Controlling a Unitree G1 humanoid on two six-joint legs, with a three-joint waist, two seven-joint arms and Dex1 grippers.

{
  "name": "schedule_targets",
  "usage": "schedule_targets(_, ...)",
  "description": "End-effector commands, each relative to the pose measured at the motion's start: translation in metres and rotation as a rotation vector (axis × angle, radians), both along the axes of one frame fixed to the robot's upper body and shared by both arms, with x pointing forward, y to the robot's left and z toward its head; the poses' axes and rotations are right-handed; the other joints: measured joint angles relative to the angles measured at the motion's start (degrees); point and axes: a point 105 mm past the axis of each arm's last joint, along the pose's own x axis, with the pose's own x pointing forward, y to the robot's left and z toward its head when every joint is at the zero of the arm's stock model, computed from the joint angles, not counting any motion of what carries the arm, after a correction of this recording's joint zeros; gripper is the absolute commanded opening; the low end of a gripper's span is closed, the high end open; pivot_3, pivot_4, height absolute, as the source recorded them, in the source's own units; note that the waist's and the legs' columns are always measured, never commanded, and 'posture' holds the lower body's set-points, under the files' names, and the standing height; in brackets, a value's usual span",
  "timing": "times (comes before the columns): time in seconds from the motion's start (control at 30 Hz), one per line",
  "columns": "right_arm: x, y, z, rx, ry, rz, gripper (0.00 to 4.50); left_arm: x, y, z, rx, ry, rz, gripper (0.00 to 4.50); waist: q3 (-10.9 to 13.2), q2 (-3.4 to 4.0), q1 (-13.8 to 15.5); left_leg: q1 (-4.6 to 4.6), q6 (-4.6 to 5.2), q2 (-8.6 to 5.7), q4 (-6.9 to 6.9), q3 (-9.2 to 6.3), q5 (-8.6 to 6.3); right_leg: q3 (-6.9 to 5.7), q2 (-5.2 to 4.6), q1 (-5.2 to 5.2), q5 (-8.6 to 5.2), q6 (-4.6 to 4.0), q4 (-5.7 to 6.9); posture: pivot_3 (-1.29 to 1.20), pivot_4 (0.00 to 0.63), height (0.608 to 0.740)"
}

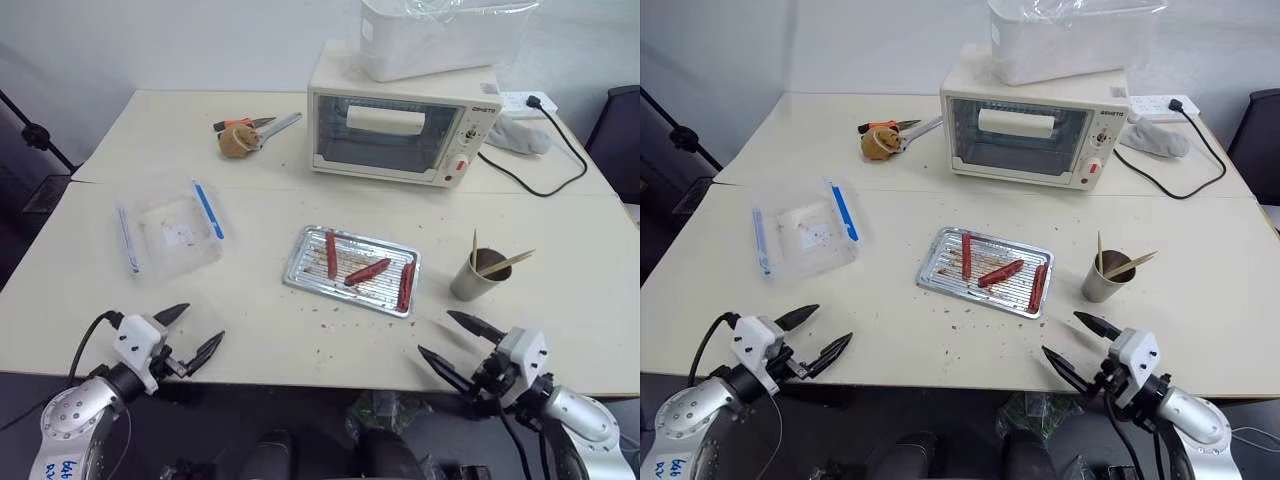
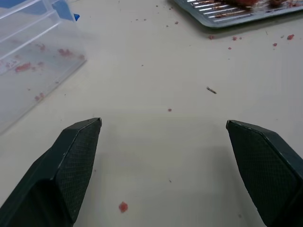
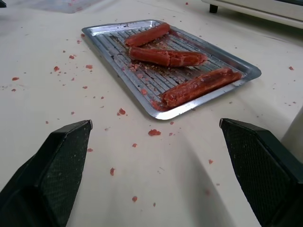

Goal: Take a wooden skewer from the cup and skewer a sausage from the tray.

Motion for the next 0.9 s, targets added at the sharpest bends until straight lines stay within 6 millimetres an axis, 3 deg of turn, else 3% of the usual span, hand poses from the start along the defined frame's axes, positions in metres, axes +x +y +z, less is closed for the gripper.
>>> schedule_targets(0.03,-0.001,0.0,0.018,-0.022,-0.066,0.005,4.5,-0.004,-0.009,0.006,-0.042,0.03,-0.068,4.48,0.0,0.0,0.0,0.0,0.0,0.0,-0.01,0.0,0.0,0.0,0.0,0.0,0.0,0.0,0.0,0.0,0.15,0.74)
schedule_targets(0.13,-0.011,-0.012,0.028,-0.028,-0.073,-0.032,4.5,-0.002,-0.019,0.02,-0.138,0.041,-0.138,4.48,0.0,0.0,0.0,-0.02,0.0,0.0,-0.02,-0.01,0.0,0.0,0.0,-0.02,0.0,0.0,-0.01,0.0,0.15,0.74)
schedule_targets(0.3,-0.052,-0.064,0.044,-0.048,-0.022,-0.227,4.5,0.01,-0.059,0.054,-0.171,-0.028,-0.434,4.48,0.0,0.11,2.0,-0.06,0.0,-0.04,0.05,-0.14,0.01,-0.11,-0.03,0.09,0.0,0.0,-0.05,0.0,0.15,0.74)
schedule_targets(0.53,-0.094,-0.122,0.051,-0.141,-0.009,-0.456,4.5,0.034,-0.107,0.075,-0.211,-0.089,-0.691,4.48,0.0,0.09,0.9,0.08,0.0,-0.03,0.0,-0.01,0.01,0.02,0.06,0.16,0.02,0.04,-0.05,0.0,0.15,0.74)
schedule_targets(0.6,-0.095,-0.125,0.061,-0.139,-0.019,-0.438,4.5,0.041,-0.108,0.077,-0.211,-0.081,-0.72,4.48,0.0,0.11,0.4,0.1,-0.01,-0.02,-0.02,0.03,0.0,0.03,0.09,0.16,0.02,0.03,-0.04,0.0,0.15,0.74)
schedule_targets(0.7,-0.079,-0.119,0.095,-0.128,-0.058,-0.352,4.5,0.048,-0.106,0.083,-0.203,-0.097,-0.724,4.48,0.0,0.2,-0.4,0.13,-0.01,-0.01,-0.03,0.06,0.0,0.06,0.1,0.14,0.01,0.03,0.0,0.0,0.15,0.74)
schedule_targets(0.8,-0.057,-0.101,0.123,-0.12,-0.017,-0.206,4.5,0.049,-0.105,0.082,-0.195,-0.103,-0.722,4.48,0.0,0.2,-0.5,0.15,0.03,-0.01,0.03,0.15,0.02,0.13,0.09,0.15,0.03,0.06,0.04,0.0,0.15,0.74)
schedule_targets(0.9,-0.036,-0.076,0.136,-0.113,0.095,-0.062,4.5,0.046,-0.108,0.079,-0.195,-0.1,-0.719,4.48,0.0,0.15,0.0,0.13,0.03,0.02,0.04,0.02,0.03,0.03,0.11,0.17,0.03,0.05,0.04,0.0,0.15,0.74)
